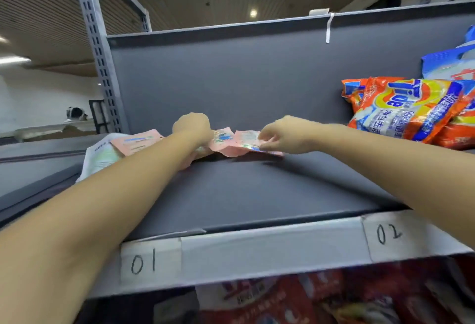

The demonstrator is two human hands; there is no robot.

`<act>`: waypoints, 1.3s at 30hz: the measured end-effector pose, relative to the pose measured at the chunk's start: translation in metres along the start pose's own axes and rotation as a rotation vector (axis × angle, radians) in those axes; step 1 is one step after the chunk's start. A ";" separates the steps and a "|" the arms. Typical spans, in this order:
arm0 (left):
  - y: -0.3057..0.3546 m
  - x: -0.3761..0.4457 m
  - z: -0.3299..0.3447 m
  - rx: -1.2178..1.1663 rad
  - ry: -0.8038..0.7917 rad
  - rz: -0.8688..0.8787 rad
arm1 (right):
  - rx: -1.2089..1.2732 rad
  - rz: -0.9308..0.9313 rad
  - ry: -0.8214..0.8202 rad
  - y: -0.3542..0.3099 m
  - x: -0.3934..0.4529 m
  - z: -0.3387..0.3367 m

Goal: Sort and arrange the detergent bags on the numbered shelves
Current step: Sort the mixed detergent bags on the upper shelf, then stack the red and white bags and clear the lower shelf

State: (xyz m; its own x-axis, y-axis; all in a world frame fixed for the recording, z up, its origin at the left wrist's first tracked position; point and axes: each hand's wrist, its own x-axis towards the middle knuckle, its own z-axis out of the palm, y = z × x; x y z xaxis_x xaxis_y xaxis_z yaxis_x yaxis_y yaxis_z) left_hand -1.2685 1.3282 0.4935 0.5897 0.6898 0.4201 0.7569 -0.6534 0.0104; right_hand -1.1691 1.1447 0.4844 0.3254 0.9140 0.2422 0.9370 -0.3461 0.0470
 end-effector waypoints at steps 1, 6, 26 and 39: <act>0.001 -0.012 -0.004 0.014 0.013 0.020 | 0.006 -0.008 0.044 -0.001 -0.010 -0.002; 0.013 -0.080 -0.029 -0.052 0.137 0.095 | 0.043 -0.054 0.252 -0.006 -0.068 -0.013; 0.044 -0.370 0.103 -0.344 0.127 0.137 | 0.492 0.055 0.238 -0.035 -0.285 0.162; -0.026 -0.254 0.247 -0.785 -0.089 -0.470 | 0.885 0.419 -0.026 -0.016 -0.155 0.303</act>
State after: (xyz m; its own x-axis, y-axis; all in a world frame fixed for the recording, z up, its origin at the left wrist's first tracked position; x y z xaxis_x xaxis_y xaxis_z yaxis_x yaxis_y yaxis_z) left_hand -1.3683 1.2464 0.1625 0.3139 0.9382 0.1456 0.5348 -0.3014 0.7894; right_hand -1.1960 1.0727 0.1529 0.6463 0.7613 0.0516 0.4983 -0.3699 -0.7841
